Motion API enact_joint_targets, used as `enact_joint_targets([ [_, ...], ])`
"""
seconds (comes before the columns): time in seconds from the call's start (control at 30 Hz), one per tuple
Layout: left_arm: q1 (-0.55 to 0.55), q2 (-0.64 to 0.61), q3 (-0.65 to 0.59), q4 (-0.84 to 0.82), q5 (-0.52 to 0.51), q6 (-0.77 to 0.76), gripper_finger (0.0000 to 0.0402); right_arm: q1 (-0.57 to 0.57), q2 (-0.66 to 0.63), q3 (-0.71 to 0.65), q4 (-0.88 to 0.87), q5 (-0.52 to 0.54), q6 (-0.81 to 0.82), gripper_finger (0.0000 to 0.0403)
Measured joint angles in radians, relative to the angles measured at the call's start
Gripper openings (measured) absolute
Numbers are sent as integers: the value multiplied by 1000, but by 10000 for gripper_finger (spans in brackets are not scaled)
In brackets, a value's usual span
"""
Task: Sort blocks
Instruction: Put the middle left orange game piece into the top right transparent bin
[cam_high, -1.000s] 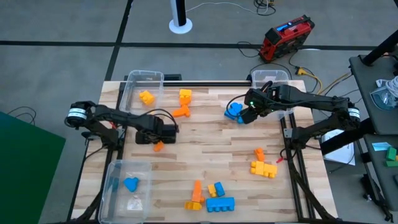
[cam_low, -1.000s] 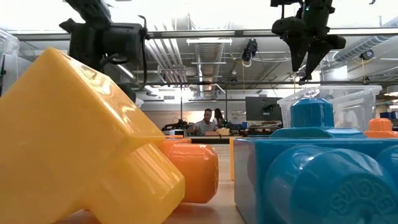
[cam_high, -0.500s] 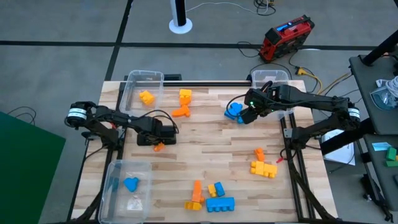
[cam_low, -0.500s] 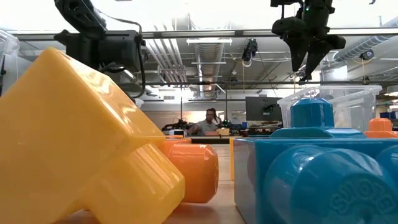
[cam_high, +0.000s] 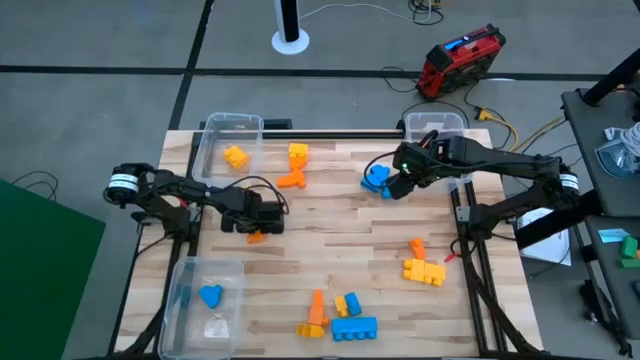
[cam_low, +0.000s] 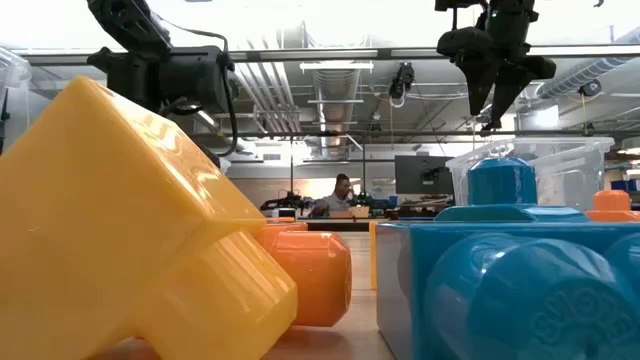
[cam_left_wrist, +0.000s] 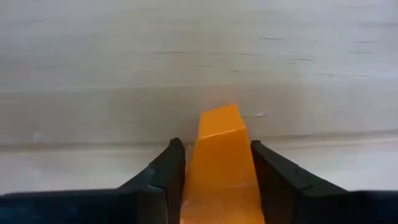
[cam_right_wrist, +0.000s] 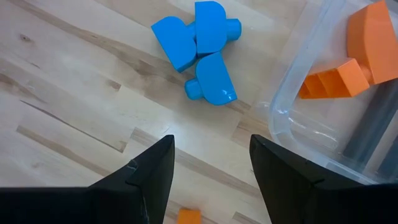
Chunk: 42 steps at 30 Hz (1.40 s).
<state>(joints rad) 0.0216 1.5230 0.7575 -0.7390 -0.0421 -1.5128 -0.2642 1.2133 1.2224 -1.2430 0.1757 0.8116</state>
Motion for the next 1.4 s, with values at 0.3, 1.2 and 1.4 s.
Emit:
enact_joint_targets([
  [0.3,-2,0,109,-22,6,160,130,0,0,0,0,-6,23,201],
  [1.2,258,64,883,225,162,967,127,150,-69,16,588,-72,-52,201],
  [1.4,253,128,980,246,294,1015,127,166,-66,16,833,-75,-149,201],
])
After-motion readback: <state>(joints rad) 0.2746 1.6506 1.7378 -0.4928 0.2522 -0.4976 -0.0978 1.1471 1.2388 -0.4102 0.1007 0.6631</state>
